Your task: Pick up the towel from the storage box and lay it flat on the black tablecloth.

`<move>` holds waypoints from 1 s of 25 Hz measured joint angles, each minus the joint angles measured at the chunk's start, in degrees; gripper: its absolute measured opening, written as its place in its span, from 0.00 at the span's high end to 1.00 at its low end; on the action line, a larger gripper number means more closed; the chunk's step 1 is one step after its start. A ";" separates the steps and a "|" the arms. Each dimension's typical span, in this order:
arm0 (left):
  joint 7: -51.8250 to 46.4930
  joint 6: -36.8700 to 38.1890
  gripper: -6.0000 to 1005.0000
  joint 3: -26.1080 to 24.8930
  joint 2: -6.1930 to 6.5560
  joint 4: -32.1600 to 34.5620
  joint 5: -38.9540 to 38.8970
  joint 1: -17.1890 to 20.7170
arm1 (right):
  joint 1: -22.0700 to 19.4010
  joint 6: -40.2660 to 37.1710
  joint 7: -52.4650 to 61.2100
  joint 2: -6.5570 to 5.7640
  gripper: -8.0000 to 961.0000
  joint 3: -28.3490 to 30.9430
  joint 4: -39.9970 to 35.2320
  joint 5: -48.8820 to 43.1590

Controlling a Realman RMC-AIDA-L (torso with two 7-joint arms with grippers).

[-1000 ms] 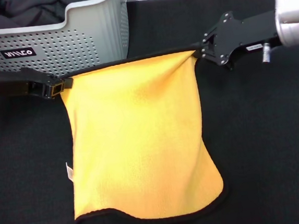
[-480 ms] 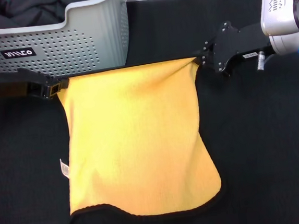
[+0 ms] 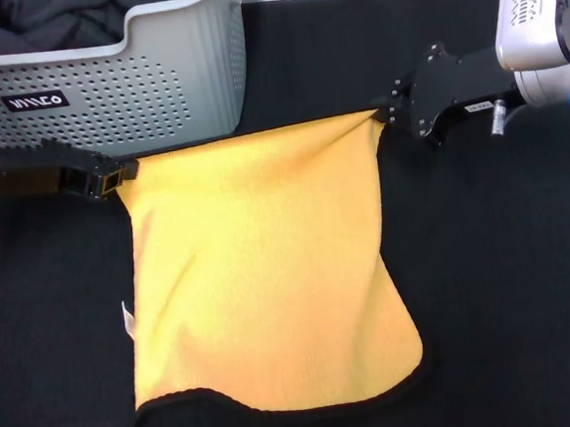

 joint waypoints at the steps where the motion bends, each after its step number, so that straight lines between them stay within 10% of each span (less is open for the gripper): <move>1: 0.01 0.00 0.97 -0.01 -0.01 0.00 0.02 -0.03 | 0.03 -0.02 0.00 0.00 0.99 0.00 0.11 0.02; 19: -1.48 -0.86 0.89 -3.58 0.03 -0.67 -0.72 -0.24 | -0.75 -3.91 4.00 0.29 0.84 -0.30 -0.08 0.47; 25: -0.01 3.93 0.56 -3.63 0.84 0.28 -5.02 1.54 | -7.14 -3.18 3.27 -0.18 0.68 1.02 -5.27 5.05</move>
